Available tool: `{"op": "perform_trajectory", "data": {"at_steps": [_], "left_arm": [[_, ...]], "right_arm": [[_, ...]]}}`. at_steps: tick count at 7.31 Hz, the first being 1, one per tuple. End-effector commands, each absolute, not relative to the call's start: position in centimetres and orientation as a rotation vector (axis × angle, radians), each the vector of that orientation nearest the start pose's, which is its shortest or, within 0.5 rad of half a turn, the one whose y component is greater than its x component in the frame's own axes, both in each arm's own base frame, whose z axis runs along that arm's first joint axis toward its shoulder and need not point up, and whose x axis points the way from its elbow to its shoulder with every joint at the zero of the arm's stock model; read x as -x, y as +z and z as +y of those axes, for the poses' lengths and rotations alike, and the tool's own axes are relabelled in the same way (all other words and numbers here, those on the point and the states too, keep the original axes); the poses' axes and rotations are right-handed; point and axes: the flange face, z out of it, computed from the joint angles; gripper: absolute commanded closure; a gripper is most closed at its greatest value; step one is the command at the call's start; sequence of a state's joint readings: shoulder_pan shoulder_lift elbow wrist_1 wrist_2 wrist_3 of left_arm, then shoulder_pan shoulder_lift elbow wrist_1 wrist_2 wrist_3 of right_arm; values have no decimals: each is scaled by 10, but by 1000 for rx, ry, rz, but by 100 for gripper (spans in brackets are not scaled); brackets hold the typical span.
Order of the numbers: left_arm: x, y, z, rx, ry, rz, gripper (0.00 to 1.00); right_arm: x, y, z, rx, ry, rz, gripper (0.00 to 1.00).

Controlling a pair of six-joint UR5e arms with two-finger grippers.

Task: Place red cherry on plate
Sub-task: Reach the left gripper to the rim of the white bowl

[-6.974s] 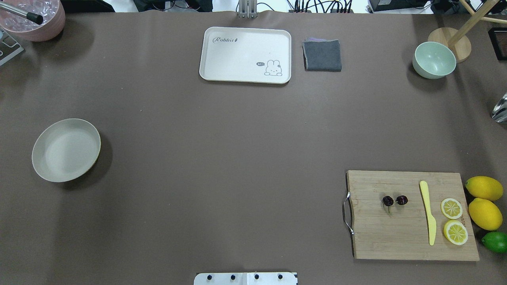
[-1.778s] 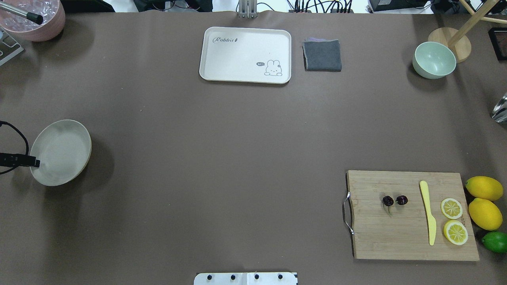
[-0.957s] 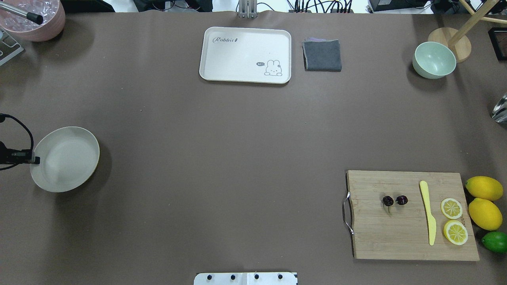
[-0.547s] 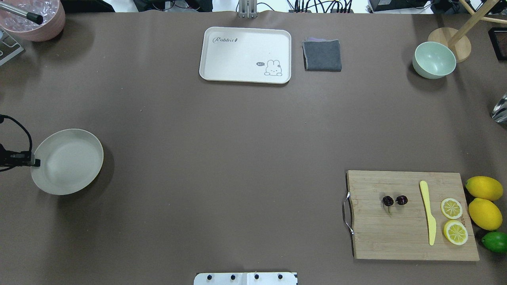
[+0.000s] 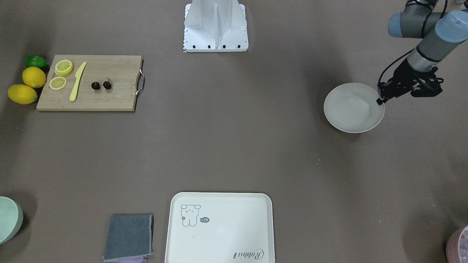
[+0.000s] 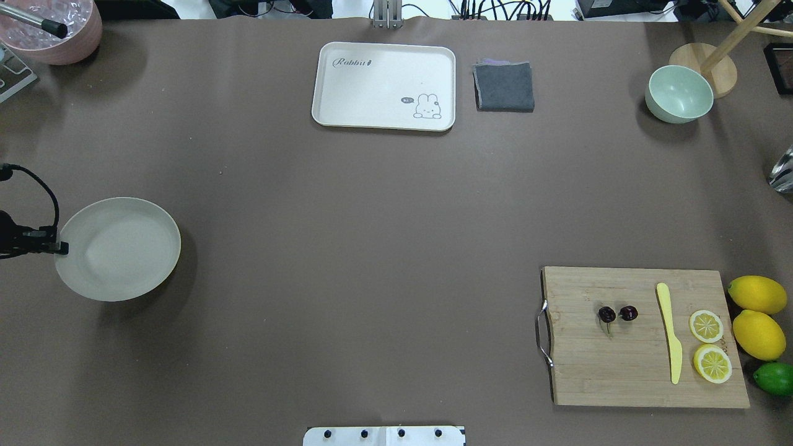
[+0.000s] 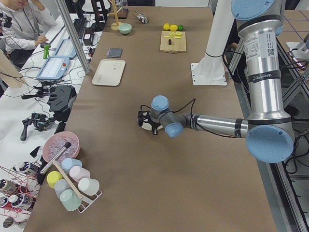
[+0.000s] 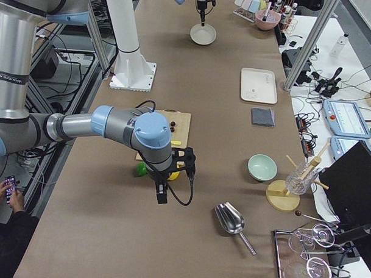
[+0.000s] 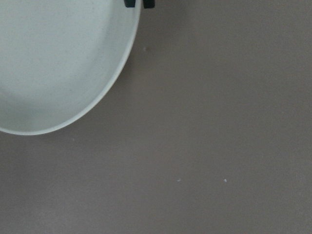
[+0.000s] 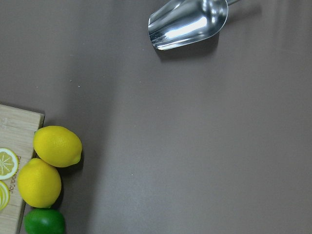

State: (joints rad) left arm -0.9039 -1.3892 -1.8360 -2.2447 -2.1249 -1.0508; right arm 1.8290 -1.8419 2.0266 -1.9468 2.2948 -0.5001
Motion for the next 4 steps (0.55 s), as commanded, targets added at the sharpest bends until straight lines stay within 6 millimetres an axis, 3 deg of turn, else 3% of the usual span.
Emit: {"op": "perform_trajectory", "data": {"at_steps": [1,3,4], "left_arm": [[-214,476,-399,-63,-151,887,100],[-231,430,-415,-61,-191,923,100],[-248,412,-417,-53,-197,951,100]], "right_arm": [[-156,593,-326,-96,-160,-739,0],[-156,593,-325,-95,-159,-740,0],[-156,592,-325,-96,-160,-739,0]]}}
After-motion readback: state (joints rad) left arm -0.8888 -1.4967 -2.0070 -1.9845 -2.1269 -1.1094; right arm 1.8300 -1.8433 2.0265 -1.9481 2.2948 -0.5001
